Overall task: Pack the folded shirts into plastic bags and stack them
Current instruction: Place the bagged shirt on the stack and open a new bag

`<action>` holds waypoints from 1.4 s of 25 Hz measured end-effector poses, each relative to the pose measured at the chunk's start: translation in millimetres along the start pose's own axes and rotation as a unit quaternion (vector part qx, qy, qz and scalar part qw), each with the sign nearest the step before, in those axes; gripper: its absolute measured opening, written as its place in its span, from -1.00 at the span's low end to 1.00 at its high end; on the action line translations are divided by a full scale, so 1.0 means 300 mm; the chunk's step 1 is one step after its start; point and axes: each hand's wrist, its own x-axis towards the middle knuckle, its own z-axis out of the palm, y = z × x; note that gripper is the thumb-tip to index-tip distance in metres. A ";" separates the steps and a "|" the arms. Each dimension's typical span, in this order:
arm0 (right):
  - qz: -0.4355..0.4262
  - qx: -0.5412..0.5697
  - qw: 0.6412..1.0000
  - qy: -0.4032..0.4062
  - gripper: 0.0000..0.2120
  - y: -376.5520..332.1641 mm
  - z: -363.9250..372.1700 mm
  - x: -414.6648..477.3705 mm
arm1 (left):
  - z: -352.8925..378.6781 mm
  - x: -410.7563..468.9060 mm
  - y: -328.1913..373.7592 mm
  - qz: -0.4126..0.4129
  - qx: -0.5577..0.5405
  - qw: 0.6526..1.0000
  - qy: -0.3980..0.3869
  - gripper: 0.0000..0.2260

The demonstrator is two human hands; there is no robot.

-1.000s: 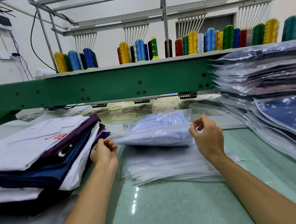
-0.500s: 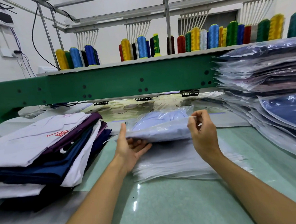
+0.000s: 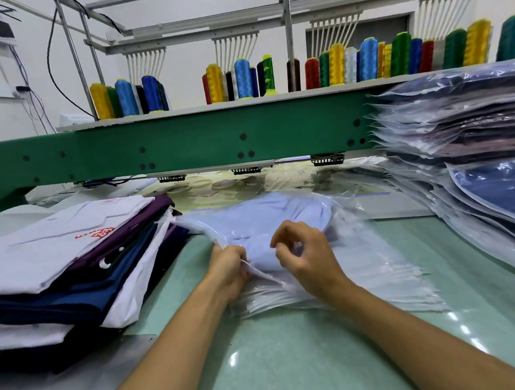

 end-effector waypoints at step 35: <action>0.428 -0.101 0.891 0.113 -0.73 0.116 -0.909 0.270 | 0.462 -0.115 0.367 0.115 0.202 0.960 -0.158 -0.62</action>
